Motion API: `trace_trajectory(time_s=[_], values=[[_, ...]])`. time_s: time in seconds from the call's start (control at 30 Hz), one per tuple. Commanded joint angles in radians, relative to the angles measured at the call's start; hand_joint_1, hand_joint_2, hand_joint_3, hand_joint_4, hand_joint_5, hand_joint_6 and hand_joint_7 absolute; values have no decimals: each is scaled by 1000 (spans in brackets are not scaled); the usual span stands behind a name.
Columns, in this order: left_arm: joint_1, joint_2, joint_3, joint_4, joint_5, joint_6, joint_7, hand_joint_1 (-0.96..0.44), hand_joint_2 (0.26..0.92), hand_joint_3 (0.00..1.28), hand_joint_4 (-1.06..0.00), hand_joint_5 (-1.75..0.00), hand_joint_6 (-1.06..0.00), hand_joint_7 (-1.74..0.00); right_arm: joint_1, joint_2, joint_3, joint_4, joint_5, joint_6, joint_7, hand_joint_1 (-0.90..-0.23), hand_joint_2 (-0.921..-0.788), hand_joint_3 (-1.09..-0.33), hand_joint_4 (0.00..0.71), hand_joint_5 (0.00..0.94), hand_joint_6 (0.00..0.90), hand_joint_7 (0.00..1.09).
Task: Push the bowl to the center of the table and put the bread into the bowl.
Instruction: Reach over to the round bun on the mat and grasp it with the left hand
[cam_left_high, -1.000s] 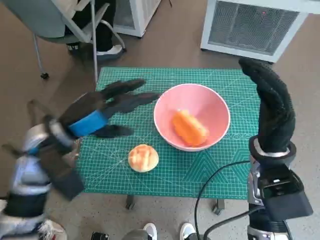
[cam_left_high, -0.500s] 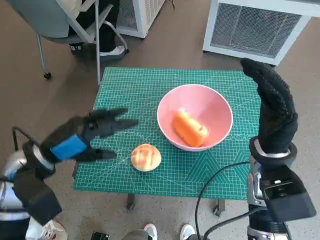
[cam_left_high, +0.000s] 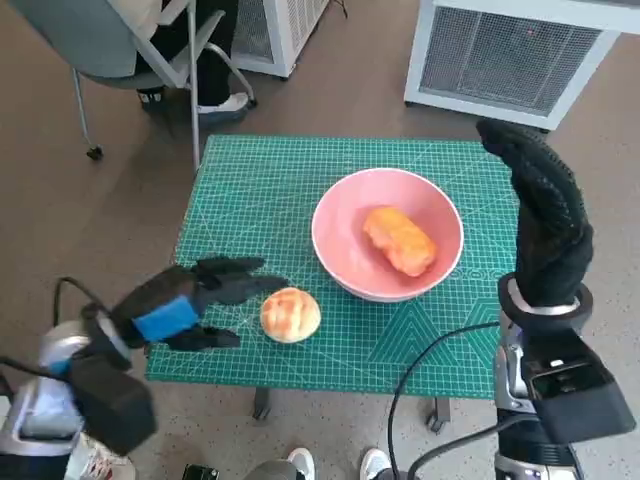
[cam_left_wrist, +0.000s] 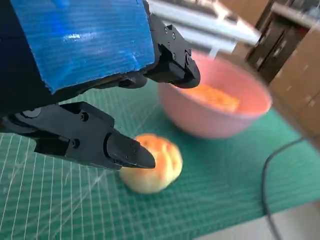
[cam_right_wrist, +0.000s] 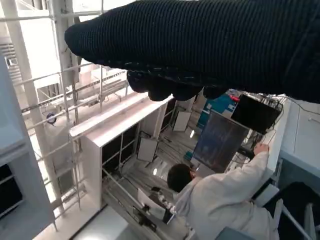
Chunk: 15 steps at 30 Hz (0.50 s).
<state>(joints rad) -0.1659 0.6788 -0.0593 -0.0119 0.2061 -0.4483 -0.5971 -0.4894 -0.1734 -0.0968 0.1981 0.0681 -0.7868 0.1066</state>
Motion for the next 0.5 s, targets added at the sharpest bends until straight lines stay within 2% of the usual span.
trace_trajectory(time_s=[0.03,0.23,0.5], values=[[-34,-27,-50,59,64,-10,32,-215,911,3,-385,-24,-442,-126,25,-6,0,3,11,7,18,-480,-921,-604,416,1,34,725],[-77,-68,-107,121,140,-7,78,-225,911,2,-380,-11,-440,-96,29,-10,0,0,18,10,28,-488,-921,-601,416,1,34,725],[-124,-127,-171,180,225,10,140,-230,908,0,-376,-4,-437,-62,34,-10,0,-9,9,17,31,-495,-921,-602,415,0,31,728]])
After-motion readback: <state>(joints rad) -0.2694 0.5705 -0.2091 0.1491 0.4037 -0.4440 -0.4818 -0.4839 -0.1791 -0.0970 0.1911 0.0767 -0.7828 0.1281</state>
